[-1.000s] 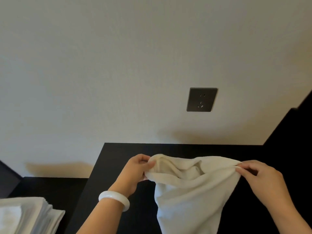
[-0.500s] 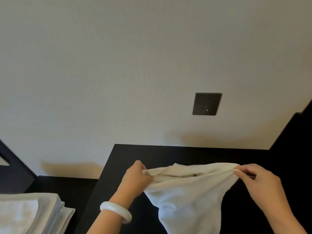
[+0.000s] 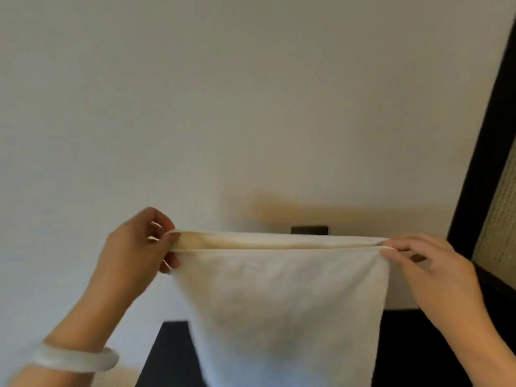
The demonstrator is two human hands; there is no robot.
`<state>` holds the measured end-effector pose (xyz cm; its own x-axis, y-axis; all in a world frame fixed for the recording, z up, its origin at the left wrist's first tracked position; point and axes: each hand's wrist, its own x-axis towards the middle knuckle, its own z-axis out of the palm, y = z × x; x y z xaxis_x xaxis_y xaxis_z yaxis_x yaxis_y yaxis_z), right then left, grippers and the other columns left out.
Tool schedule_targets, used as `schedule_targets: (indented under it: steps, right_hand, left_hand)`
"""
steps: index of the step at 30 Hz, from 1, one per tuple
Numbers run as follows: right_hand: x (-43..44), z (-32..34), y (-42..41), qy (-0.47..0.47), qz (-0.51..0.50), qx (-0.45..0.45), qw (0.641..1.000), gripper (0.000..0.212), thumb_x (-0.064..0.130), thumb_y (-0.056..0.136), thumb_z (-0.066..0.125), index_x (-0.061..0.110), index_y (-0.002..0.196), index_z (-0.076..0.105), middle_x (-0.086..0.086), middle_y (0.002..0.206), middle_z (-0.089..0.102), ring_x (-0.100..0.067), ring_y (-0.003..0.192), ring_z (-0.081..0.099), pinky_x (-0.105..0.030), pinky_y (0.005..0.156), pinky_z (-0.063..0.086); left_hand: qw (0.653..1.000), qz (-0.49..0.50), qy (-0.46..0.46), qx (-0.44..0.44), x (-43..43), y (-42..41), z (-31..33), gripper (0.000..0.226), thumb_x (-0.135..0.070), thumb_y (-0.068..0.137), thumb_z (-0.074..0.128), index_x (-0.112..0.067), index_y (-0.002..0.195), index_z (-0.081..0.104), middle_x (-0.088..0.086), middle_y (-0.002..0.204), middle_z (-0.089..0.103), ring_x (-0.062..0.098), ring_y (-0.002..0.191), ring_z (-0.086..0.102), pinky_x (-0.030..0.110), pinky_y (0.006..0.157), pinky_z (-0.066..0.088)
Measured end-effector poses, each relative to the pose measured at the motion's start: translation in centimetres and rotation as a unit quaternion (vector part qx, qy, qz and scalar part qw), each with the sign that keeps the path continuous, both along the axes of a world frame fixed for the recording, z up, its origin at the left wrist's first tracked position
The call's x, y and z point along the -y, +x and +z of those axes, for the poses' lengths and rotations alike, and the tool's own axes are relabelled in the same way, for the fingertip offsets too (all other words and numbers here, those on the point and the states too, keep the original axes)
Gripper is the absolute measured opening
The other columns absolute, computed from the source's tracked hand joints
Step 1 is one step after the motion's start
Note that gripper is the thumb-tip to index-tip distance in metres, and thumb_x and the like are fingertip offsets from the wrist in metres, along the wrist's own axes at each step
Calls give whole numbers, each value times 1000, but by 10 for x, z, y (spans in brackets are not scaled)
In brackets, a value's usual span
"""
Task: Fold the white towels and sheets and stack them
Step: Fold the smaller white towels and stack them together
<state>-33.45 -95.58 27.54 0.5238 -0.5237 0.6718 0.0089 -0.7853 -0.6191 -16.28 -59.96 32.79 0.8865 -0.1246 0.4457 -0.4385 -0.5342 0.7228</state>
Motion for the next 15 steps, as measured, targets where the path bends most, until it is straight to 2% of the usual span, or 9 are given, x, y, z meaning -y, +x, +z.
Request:
schedule_targets:
  steps: [2,4,6,8,11,15]
  right_hand:
    - [5,23,6,-3,17,-11,1000,19,27,82,71,43,73,66,31,91,65,11,85,57,3,72,35]
    - [6,32,14,39,64,-111,991,25,18,84,75,38,70,68,16,79,71,3,77,61,-6,65,39]
    - [5,35,19,82,109,-160,978,22,13,84,76,31,71,73,9,76,73,-5,78,65,-9,64,41]
    - [3,39,20,127,138,-160,969,17,9,83,76,21,70,77,5,73,74,-3,74,65,-8,61,43]
    - [1,43,18,187,166,-152,956,11,6,81,77,13,72,78,-2,80,76,-12,82,67,-19,73,46]
    - [-2,43,9,236,202,-157,937,3,2,80,76,3,80,78,1,95,76,-5,87,68,-10,73,44]
  left_hand:
    - [999,-17,38,6,1,1,26,15,-11,87,63,-24,80,62,-2,59,69,14,45,64,21,47,49]
    - [992,-34,114,-42,1,2,35,14,-10,89,63,-21,81,64,-1,59,70,14,48,66,29,57,51]
    - [990,-27,124,-66,-2,4,42,13,-8,89,63,-18,81,66,1,59,71,16,50,68,35,64,54]
    - [990,-16,112,-82,-7,6,45,11,-7,88,64,-15,81,67,3,59,71,17,52,70,37,65,53]
    - [986,-3,123,-111,-12,6,43,11,-13,86,71,-7,79,64,3,58,71,16,56,70,33,66,49]
    - [985,14,120,-126,-19,7,37,20,-17,88,66,-2,81,57,6,57,70,18,56,71,42,79,54]
